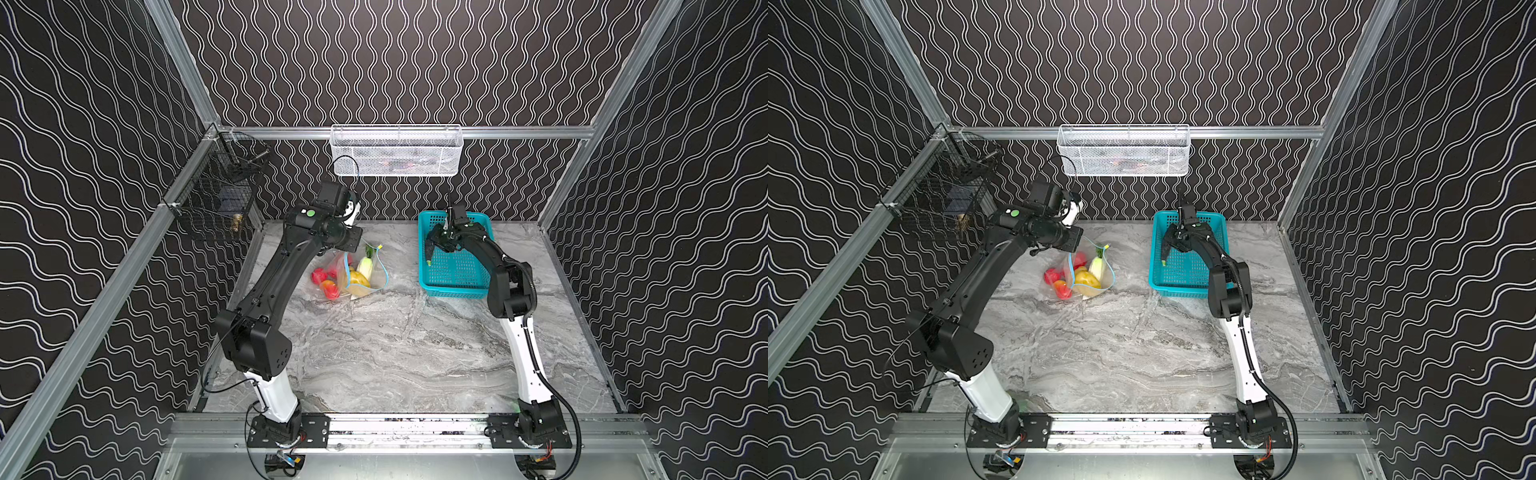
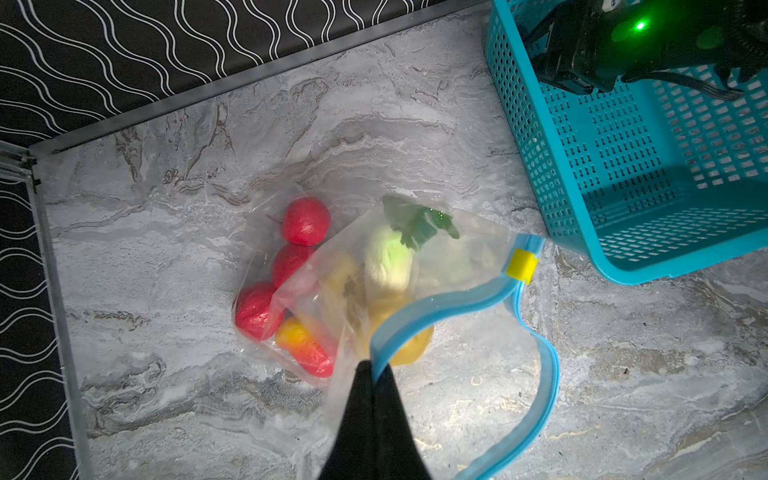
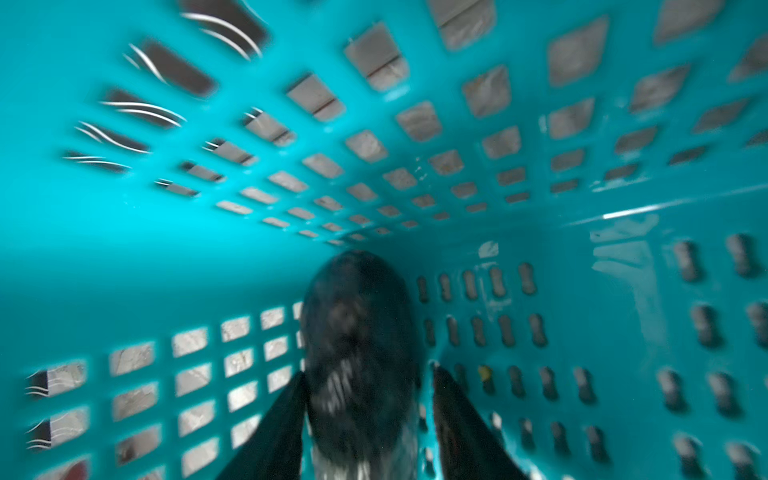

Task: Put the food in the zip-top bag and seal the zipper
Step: 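Lower the right gripper onto the dark cucumber and close it, then lift the cucumber out of the basket with the right gripper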

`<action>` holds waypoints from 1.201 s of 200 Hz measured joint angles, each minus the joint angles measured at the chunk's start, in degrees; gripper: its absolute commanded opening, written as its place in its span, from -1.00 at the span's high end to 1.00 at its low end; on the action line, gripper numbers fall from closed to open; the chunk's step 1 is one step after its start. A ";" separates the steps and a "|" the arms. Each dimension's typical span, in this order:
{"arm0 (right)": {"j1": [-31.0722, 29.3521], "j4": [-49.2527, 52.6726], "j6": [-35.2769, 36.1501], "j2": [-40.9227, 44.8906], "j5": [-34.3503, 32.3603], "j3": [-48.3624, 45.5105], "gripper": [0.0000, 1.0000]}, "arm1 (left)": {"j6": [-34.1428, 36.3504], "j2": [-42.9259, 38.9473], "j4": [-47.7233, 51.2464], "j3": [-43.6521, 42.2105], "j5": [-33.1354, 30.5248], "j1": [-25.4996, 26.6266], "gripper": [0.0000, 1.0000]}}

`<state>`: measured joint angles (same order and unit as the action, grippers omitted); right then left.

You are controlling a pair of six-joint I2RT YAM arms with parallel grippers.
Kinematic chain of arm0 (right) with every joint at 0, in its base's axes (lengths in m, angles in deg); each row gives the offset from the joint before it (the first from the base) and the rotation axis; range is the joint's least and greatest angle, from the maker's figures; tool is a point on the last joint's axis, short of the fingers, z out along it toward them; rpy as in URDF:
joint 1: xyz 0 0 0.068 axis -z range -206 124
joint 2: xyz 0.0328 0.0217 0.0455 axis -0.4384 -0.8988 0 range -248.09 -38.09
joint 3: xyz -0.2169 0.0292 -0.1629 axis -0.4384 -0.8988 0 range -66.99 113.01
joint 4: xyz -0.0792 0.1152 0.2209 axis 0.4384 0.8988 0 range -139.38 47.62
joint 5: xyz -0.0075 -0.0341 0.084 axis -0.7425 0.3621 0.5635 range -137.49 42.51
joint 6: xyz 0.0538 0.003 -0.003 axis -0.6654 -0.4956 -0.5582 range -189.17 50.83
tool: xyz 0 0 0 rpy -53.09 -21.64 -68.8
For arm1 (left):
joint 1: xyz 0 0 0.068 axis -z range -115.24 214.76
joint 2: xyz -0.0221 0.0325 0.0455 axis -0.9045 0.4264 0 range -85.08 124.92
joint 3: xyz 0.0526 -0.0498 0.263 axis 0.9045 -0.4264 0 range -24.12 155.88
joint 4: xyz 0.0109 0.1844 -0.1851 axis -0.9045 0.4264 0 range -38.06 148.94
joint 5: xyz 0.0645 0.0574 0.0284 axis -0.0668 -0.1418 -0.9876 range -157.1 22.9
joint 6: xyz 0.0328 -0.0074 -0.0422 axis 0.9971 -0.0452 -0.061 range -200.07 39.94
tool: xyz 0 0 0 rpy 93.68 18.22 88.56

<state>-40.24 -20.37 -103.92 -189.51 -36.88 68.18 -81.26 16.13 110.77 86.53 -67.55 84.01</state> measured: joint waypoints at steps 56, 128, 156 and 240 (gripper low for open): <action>0.68 -2.32 -0.39 -1.05 2.43 -0.02 0.43 | 0.00 0.00 0.00 -0.20 -0.22 0.00 1.00; 1.11 -4.63 -0.81 9.29 2.91 -12.09 0.47 | -0.20 -1.05 -0.42 -1.84 0.24 0.00 1.00; 1.22 -7.13 -0.79 15.04 3.21 -16.79 0.51 | -0.20 -0.22 -0.26 -0.33 -0.20 0.00 1.00; 2.34 -14.08 -2.25 25.00 5.51 -30.25 0.53 | -0.20 0.22 -0.26 -0.48 -0.37 0.00 1.00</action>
<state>-37.90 -34.44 -106.17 -164.50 -31.37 37.93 -81.45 16.35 110.51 86.05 -67.92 84.01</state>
